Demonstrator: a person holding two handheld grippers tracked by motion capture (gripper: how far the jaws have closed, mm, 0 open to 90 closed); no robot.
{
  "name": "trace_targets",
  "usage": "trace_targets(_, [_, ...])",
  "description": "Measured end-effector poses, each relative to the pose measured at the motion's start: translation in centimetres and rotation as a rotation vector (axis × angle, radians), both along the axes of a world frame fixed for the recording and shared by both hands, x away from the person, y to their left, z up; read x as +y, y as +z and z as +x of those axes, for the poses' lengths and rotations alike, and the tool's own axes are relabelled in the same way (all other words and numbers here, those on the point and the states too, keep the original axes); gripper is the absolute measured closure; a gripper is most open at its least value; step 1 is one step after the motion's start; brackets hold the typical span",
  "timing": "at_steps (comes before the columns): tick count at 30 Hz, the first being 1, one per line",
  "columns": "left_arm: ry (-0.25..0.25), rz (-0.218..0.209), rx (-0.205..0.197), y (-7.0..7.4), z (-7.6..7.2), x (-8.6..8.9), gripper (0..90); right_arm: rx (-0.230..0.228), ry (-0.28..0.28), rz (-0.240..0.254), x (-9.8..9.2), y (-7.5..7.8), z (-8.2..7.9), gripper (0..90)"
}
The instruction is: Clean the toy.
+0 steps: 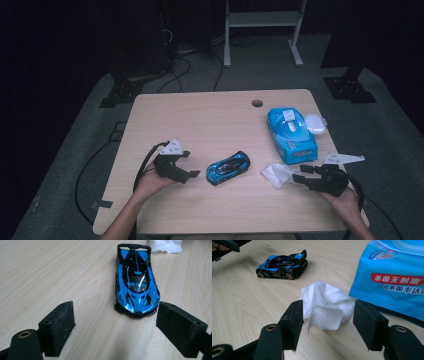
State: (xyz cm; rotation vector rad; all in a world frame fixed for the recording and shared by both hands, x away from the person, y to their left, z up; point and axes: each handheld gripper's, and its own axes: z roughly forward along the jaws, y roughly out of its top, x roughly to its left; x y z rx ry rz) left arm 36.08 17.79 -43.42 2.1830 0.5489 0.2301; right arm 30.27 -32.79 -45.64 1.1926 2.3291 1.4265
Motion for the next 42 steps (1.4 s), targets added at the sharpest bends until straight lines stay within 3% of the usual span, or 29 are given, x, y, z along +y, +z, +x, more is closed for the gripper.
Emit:
trace_targets(13, [0.025,0.013,0.010,-0.2,-0.8,1.1,12.8,0.006,-0.023,0.002,-1.1,-0.1,-0.5,39.0])
trace_targets(24, [0.038,0.044,0.044,-1.1,-1.2,1.9,12.2,0.010,-0.026,0.006,-1.4,-0.4,-0.8,38.8])
trace_targets(30, [0.054,0.035,0.054,-1.6,-1.4,2.1,11.9,0.012,-0.027,0.012,-1.4,-0.8,-0.9,38.6])
trace_targets(35, [0.061,0.067,0.072,-2.5,-1.6,2.4,11.4,0.008,-0.024,0.009,-1.3,-1.1,-1.0,38.6])
trace_targets(42, [0.080,0.057,0.071,-3.0,-1.6,2.8,11.4,-0.004,-0.025,0.014,-1.4,-1.1,-1.2,38.3])
